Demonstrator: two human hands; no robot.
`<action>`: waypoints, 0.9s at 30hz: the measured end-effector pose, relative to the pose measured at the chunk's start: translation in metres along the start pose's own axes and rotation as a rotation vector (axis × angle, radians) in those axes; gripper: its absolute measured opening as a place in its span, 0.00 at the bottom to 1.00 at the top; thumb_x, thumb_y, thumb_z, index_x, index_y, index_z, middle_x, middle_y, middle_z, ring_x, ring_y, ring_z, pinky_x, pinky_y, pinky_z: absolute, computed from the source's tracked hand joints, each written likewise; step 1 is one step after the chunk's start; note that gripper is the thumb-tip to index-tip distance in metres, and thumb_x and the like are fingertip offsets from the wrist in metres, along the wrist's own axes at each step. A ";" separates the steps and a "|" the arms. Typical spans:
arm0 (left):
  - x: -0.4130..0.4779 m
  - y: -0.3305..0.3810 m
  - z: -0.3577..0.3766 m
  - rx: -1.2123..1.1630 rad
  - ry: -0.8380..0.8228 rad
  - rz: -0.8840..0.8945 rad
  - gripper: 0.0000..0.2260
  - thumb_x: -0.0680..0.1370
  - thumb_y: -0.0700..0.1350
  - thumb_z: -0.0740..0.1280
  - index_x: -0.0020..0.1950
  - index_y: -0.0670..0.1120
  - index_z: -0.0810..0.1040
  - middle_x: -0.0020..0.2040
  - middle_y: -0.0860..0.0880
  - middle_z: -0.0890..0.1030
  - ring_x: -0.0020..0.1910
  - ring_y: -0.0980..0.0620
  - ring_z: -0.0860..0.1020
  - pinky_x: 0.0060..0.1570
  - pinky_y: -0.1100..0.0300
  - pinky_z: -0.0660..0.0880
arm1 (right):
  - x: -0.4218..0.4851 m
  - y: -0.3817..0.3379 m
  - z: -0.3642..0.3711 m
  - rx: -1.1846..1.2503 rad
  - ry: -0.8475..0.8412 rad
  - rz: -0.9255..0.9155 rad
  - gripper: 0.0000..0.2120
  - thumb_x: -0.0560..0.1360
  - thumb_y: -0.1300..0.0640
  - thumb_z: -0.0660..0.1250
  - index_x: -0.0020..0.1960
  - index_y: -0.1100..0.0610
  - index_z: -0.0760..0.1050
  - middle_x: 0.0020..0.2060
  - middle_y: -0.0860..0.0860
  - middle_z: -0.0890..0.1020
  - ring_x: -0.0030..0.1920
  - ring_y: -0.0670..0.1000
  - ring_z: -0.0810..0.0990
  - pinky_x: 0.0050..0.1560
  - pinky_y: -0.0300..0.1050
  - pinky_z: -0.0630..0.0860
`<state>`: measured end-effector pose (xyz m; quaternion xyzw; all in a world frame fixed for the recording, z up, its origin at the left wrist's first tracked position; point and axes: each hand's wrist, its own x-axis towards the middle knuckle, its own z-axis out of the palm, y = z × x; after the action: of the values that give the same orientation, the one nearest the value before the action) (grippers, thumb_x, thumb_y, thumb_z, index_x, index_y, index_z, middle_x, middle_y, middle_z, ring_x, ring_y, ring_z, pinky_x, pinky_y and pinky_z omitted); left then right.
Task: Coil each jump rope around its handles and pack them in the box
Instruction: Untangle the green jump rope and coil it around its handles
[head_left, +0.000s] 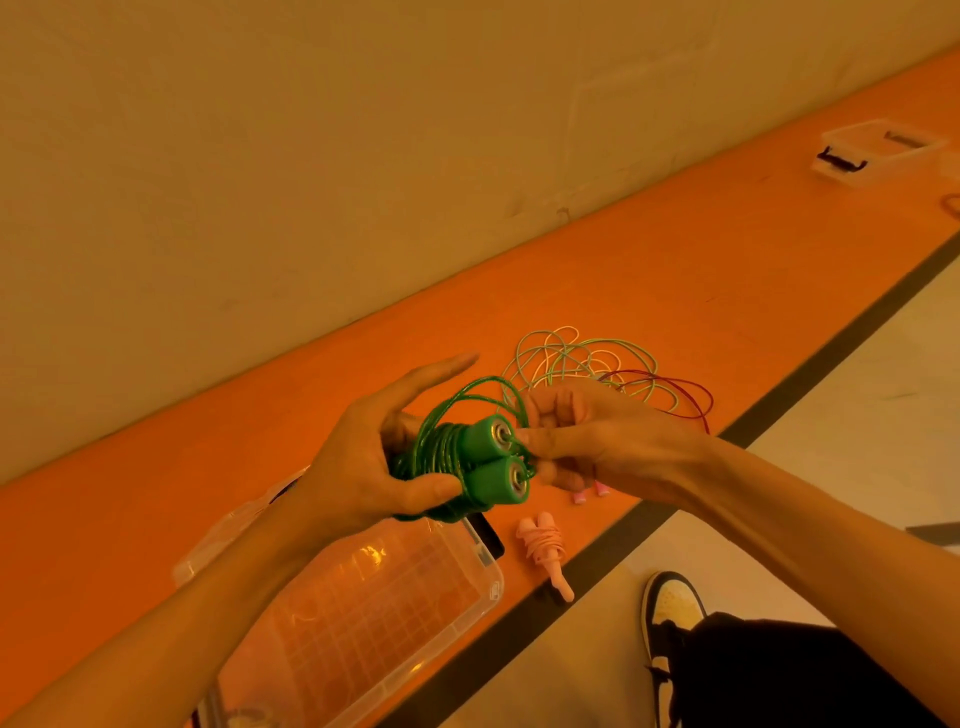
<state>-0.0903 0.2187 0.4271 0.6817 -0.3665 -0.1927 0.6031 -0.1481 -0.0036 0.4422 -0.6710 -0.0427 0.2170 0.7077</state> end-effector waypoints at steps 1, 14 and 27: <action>0.000 0.000 -0.003 0.009 -0.012 0.004 0.41 0.69 0.63 0.76 0.77 0.51 0.66 0.38 0.47 0.85 0.29 0.52 0.82 0.28 0.62 0.76 | -0.001 0.001 0.003 0.061 0.013 -0.009 0.12 0.71 0.56 0.69 0.46 0.65 0.72 0.26 0.52 0.78 0.23 0.46 0.72 0.21 0.34 0.66; -0.001 -0.003 0.003 0.003 -0.106 0.016 0.37 0.69 0.52 0.78 0.75 0.55 0.66 0.38 0.51 0.84 0.31 0.59 0.81 0.32 0.68 0.75 | 0.000 -0.005 0.005 0.269 0.049 0.072 0.08 0.70 0.57 0.69 0.47 0.58 0.83 0.42 0.54 0.84 0.40 0.48 0.83 0.35 0.38 0.81; -0.002 -0.005 -0.002 0.086 -0.053 -0.039 0.32 0.66 0.47 0.76 0.69 0.45 0.73 0.39 0.50 0.85 0.32 0.55 0.83 0.34 0.66 0.75 | 0.002 0.001 0.009 0.208 0.207 0.031 0.08 0.65 0.57 0.73 0.43 0.57 0.84 0.40 0.55 0.86 0.38 0.49 0.83 0.35 0.38 0.80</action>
<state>-0.0892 0.2216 0.4217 0.7087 -0.3768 -0.2067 0.5595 -0.1495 0.0058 0.4413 -0.6133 0.0635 0.1607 0.7707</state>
